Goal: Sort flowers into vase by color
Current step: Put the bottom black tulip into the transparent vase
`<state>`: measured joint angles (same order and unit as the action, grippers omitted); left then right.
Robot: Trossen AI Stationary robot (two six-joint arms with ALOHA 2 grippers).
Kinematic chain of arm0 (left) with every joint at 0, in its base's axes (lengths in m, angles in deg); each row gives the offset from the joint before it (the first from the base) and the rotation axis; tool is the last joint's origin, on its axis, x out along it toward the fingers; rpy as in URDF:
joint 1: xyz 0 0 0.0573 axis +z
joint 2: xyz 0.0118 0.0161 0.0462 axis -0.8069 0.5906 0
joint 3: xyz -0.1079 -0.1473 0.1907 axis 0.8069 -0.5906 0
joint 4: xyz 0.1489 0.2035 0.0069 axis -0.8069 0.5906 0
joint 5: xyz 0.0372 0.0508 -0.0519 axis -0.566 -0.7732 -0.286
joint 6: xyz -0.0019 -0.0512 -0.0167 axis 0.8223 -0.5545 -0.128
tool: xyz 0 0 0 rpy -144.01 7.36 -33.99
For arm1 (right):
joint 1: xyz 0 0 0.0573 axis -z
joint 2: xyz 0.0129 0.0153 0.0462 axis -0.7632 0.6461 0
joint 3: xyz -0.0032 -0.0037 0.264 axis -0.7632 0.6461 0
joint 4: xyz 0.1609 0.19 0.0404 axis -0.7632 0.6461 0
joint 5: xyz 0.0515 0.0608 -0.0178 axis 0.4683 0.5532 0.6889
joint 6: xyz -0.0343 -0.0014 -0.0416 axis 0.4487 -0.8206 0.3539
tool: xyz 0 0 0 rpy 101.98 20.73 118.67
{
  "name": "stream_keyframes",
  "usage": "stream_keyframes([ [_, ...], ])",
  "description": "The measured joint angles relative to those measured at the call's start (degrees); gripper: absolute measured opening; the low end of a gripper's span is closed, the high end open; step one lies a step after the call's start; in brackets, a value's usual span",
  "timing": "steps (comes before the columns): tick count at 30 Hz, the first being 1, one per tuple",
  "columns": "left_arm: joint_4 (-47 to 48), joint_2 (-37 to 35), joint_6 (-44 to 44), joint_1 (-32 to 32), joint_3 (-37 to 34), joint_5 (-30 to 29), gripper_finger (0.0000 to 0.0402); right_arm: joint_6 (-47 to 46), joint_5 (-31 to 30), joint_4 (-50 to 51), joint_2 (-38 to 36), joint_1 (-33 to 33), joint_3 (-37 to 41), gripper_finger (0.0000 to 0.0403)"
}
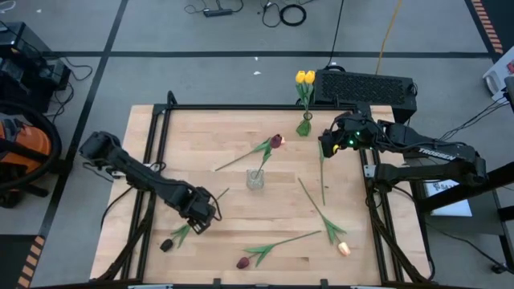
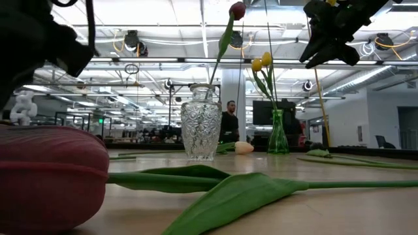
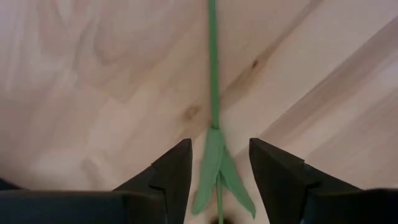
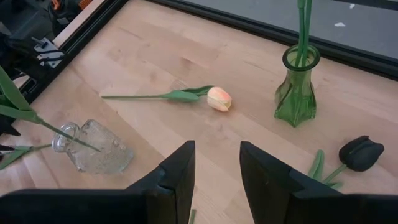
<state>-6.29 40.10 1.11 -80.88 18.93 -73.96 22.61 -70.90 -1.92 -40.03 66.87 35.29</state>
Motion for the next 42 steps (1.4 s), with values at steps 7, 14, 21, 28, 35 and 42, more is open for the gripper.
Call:
stream_keyframes([
  [7, -0.6, 4.0, -0.6, -2.9, 0.0, 2.3, 0.0169, 0.0, 0.0, 0.0, 0.0, 0.0, 0.0, 0.0118],
  [14, -0.8, 7.3, -0.6, -5.5, 0.0, 5.1, 0.0169, 0.0, 0.0, 0.0, 0.0, 0.0, 0.0, 0.0118],
  [21, -9.2, 8.4, -3.3, -8.3, -3.4, 8.0, 0.0169, 0.1, 1.8, 0.2, 0.0, 0.0, 0.0, 0.0118],
  [28, -13.2, 8.1, -5.8, -9.8, -6.7, 8.5, 0.0151, -0.9, 4.7, 3.7, -2.4, 0.0, 0.0, 0.0118],
  [35, -11.5, 8.2, 1.0, -9.4, -6.9, 8.1, 0.0031, -3.6, 17.7, 2.3, -6.3, -3.2, 0.0, 0.0118],
  [42, -10.5, 8.2, 9.2, -9.3, -6.5, 8.1, 0.0009, -5.8, 12.4, -12.9, -4.2, -15.9, 0.0, 0.0083],
])
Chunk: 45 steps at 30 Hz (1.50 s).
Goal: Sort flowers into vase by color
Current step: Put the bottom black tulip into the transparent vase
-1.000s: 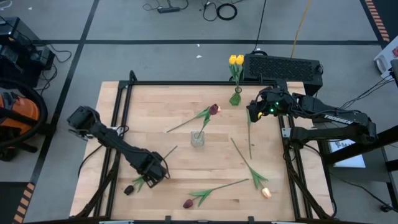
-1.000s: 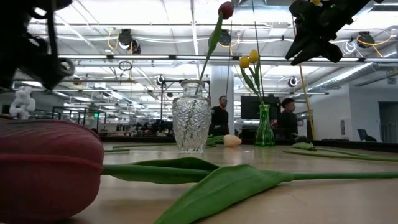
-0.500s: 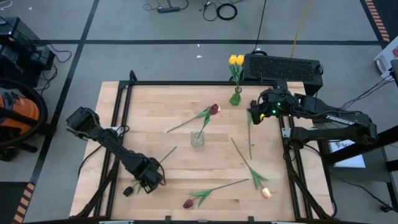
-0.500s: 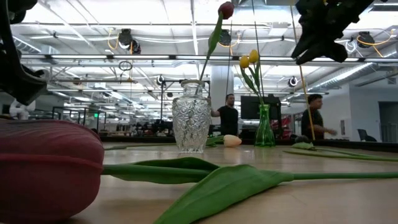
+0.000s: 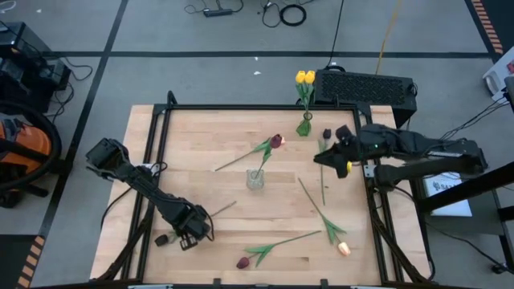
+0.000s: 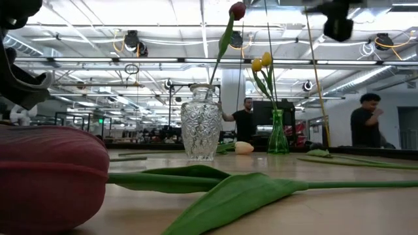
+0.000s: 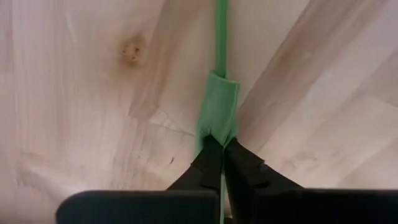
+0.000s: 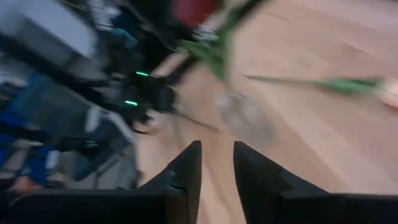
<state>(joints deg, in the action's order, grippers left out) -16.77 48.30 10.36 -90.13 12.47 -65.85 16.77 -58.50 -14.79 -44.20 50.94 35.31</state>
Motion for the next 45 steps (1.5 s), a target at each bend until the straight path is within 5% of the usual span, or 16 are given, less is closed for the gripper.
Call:
stream_keyframes([
  [8, 0.4, -2.4, 5.6, -0.1, 0.5, -0.5, 0.0003, 0.9, -12.0, -17.3, 10.3, -15.8, -0.1, 0.0022],
  [15, 2.5, -8.8, 5.7, -0.1, 0.6, -0.5, 0.0002, 3.1, -21.7, -17.5, 26.0, -23.0, -9.9, 0.0003],
  [31, 10.7, -17.6, 5.3, 1.0, 7.9, 14.0, 0.0001, 12.5, -19.9, 3.1, 60.5, -27.6, -45.0, 0.0001],
  [41, 10.4, -19.6, 5.7, 9.6, 16.1, 13.4, 0.0001, 33.1, -20.2, -1.0, 68.4, -26.9, -52.8, 0.0001],
  [45, 9.1, -21.3, 5.8, 14.7, 16.5, 17.4, 0.0001, 39.5, -22.2, -2.9, 68.8, -27.0, -53.4, 0.0001],
])
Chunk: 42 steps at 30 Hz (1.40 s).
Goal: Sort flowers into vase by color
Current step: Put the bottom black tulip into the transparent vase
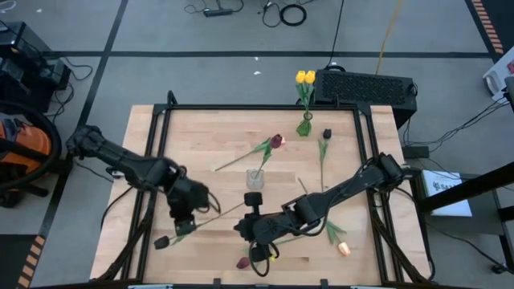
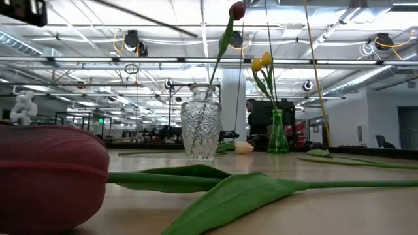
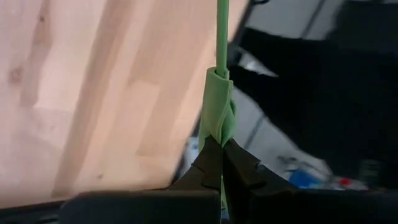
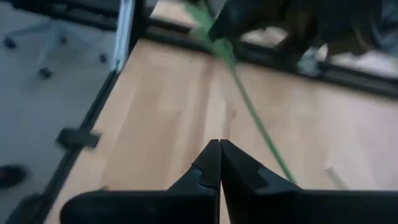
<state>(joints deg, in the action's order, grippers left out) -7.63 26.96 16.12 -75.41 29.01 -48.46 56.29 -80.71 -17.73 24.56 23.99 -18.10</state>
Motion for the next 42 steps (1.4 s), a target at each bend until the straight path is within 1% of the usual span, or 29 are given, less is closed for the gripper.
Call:
stream_keyframes([
  [4, -2.7, -2.0, 1.8, 4.8, 0.0, 4.6, 0.0001, 4.7, -10.1, -3.1, -0.1, -0.6, -0.1, 0.0001],
  [6, -3.4, -3.0, 2.6, 6.9, 0.0, 6.9, 0.0001, 9.2, -13.1, -6.0, -0.1, -0.9, -0.1, 0.0001],
  [10, -3.5, -4.8, 2.9, 10.6, 0.0, 9.6, 0.0001, 16.2, -14.3, -8.8, -0.1, -1.0, -0.1, 0.0001],
  [13, -3.6, -5.7, 2.8, 13.0, 0.0, 9.7, 0.0001, 20.6, -16.0, -9.7, 0.0, -0.9, -0.1, 0.0001],
  [15, -3.9, -5.7, 2.6, 14.5, 0.0, 10.2, 0.0001, 24.3, -15.9, -9.9, -0.1, -0.3, -0.1, 0.0000],
  [19, -5.4, -5.7, 2.4, 16.4, 0.0, 11.2, 0.0001, 28.0, -15.8, -9.8, 0.9, 1.0, -0.1, 0.0007],
  [23, -7.8, -5.6, 0.9, 18.0, 0.0, 12.3, 0.0001, 30.7, -15.9, -10.4, 1.6, 2.8, 0.0, 0.0029],
  [30, -14.5, -5.7, -1.2, 20.0, 0.0, 12.9, 0.0001, 40.2, -16.4, -13.5, 1.7, 3.7, -0.1, 0.0086],
  [35, -18.8, -5.6, -3.5, 21.0, 0.0, 12.8, 0.0001, 44.8, -19.5, -13.3, 1.7, 4.0, -0.1, 0.0121],
  [38, -19.7, -5.6, -3.6, 21.2, 0.0, 12.6, 0.0001, 46.0, -21.3, -13.4, 1.7, 4.2, -0.1, 0.0131],
  [42, -19.9, -5.6, -3.6, 21.2, 0.0, 11.7, 0.0001, 46.2, -22.4, -13.7, 1.7, 4.5, -0.1, 0.0129],
])
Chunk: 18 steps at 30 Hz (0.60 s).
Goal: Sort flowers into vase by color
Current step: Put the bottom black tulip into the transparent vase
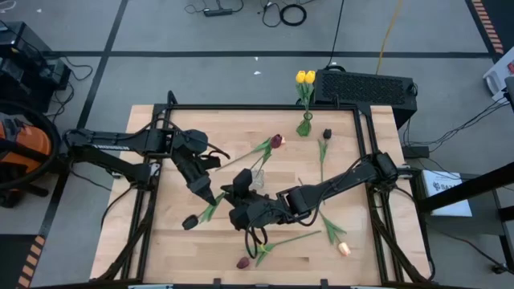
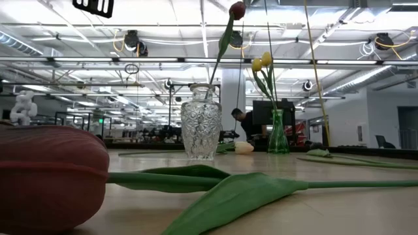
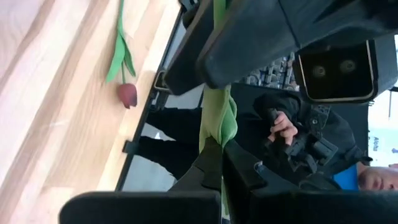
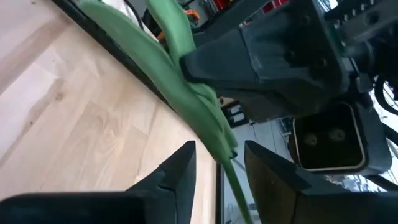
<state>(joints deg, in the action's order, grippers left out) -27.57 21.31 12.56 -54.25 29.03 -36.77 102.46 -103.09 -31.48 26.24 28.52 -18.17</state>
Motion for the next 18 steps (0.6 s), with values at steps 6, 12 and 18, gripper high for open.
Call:
stream_keyframes([
  [6, -2.0, 0.0, 0.0, 0.1, 0.0, -2.6, 0.0001, 1.4, 0.4, 0.0, 0.0, 0.3, 0.0, 0.0102],
  [12, -4.5, 0.1, 0.0, 0.2, 0.0, -2.8, 0.0001, 1.4, 0.3, 0.0, 0.0, 0.7, 0.0, 0.0027],
  [18, -4.2, 0.0, 1.7, 0.0, 0.0, -7.0, 0.0015, 1.4, 0.0, 0.6, 0.0, 0.8, 0.0, 0.0006],
])
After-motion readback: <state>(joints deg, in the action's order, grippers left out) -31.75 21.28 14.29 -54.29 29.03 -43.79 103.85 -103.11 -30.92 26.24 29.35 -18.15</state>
